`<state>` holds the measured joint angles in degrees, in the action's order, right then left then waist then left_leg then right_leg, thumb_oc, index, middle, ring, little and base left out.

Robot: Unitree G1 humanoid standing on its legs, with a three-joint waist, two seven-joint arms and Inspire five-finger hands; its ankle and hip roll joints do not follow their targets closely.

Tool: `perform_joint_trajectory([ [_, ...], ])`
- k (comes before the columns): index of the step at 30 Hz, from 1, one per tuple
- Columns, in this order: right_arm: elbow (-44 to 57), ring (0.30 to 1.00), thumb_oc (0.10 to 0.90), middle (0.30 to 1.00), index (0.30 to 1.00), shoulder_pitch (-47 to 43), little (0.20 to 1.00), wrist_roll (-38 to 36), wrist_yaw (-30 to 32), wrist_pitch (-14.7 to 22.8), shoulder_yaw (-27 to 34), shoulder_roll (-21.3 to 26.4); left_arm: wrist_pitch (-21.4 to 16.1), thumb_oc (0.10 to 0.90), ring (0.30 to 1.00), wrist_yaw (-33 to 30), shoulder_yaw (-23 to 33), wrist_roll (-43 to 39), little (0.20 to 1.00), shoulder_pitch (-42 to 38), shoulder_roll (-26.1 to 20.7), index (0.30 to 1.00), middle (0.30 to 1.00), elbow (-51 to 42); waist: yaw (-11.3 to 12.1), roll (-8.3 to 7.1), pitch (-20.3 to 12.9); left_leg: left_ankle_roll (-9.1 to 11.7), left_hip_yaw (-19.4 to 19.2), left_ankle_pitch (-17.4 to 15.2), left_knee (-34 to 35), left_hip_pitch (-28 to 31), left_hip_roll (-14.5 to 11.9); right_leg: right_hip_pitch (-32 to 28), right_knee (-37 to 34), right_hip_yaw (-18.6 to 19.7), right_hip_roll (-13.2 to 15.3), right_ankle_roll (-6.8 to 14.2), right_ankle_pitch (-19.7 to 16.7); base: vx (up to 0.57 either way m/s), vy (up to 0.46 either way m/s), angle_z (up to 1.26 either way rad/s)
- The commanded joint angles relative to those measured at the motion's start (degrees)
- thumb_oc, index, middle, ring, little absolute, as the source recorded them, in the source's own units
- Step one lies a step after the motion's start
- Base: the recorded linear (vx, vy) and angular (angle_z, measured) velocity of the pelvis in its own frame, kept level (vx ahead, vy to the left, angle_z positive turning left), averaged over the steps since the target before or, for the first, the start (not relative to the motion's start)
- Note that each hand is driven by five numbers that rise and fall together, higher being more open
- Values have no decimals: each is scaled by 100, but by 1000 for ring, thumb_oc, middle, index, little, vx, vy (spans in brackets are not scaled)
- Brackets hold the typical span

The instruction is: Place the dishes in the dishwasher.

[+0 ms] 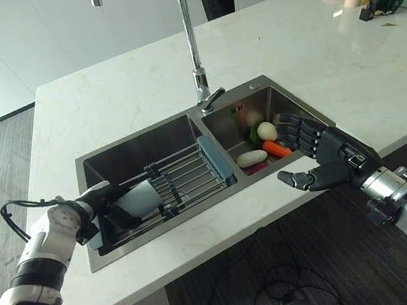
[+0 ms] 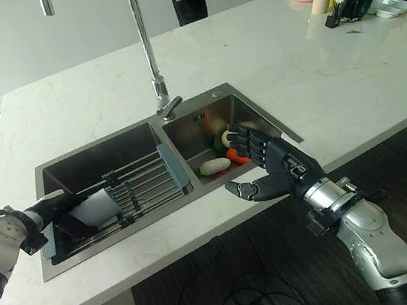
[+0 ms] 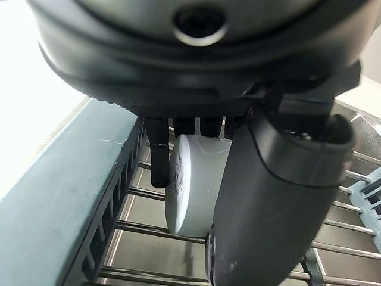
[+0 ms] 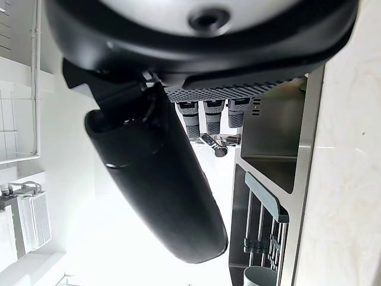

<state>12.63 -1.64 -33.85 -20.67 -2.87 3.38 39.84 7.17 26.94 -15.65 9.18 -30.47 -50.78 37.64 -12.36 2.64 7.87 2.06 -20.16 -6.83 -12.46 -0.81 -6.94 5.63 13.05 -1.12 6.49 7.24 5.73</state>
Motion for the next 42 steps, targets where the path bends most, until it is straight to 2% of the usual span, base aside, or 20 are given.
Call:
perform_joint_trajectory([
  [1,458,900,800,900,900,-561,900,-195,50,518,413,89,-140,400,300,-634,357,-326,300,-356,-440,300,300,-243,113,7,-320,-52,118,-896,-473,51,120,102,414,-402,-78,173,324,0,0,0],
  [8,496,900,800,900,900,-432,900,-104,64,497,569,-21,-349,400,300,-1195,1081,-786,300,41,-570,300,300,-1050,236,-10,-298,-44,190,-882,-473,28,135,81,414,-459,-44,164,337,1,-3,1],
  [11,536,900,800,900,900,-353,900,-43,72,460,651,-111,-648,400,300,-1599,1566,-851,300,390,-582,300,300,-1521,298,-26,-297,-37,220,-875,-473,19,134,67,414,-496,-17,161,347,12,-18,9],
  [17,648,900,800,900,900,-217,900,92,132,428,773,-342,-785,400,300,-2111,2346,-1033,300,1009,-360,300,300,-2496,423,-90,-289,-31,319,-873,-473,-1,153,43,414,-547,20,145,370,3,-20,2],
  [20,732,900,800,900,900,-147,900,190,193,399,832,-535,-945,400,300,-2440,2819,-1153,300,1504,-70,300,300,-3147,515,-125,-305,-33,389,-865,-473,-34,173,45,414,-595,49,132,381,9,-53,7],
  [25,875,900,800,900,900,-29,900,175,220,391,915,-734,-1228,400,300,-2882,3194,-1221,300,1998,259,300,300,-3735,627,-184,-316,-39,465,-805,-473,-101,189,72,414,-636,69,99,350,15,-57,8],
  [29,1079,900,800,900,900,100,900,367,261,440,862,-1063,-1522,400,300,-3383,3566,-1438,300,2631,974,300,300,-4573,844,-257,-299,-23,624,-775,-473,-128,193,4,414,-762,103,59,403,22,-99,11],
  [34,1316,900,800,900,900,48,900,394,466,386,704,-1108,-1707,400,300,-3582,3614,-1195,300,2992,1339,300,300,-5131,1048,-324,-287,41,756,-712,-473,-175,153,-80,414,-981,139,-3,464,7,-129,31],
  [38,1440,900,800,900,900,26,900,311,643,563,569,-1189,-2028,400,300,-3789,3770,-1494,300,3304,1710,300,300,-5608,1348,-353,-261,162,948,-578,-473,-279,54,-166,414,-1306,195,-81,548,0,-214,47],
  [42,1568,900,800,900,900,-17,900,312,682,591,376,-1223,-2184,400,300,-3920,3871,-1705,300,3603,1962,300,300,-5934,1588,-346,-247,324,994,-436,-473,-373,-95,-228,414,-1628,262,-143,592,-10,-133,39],
])
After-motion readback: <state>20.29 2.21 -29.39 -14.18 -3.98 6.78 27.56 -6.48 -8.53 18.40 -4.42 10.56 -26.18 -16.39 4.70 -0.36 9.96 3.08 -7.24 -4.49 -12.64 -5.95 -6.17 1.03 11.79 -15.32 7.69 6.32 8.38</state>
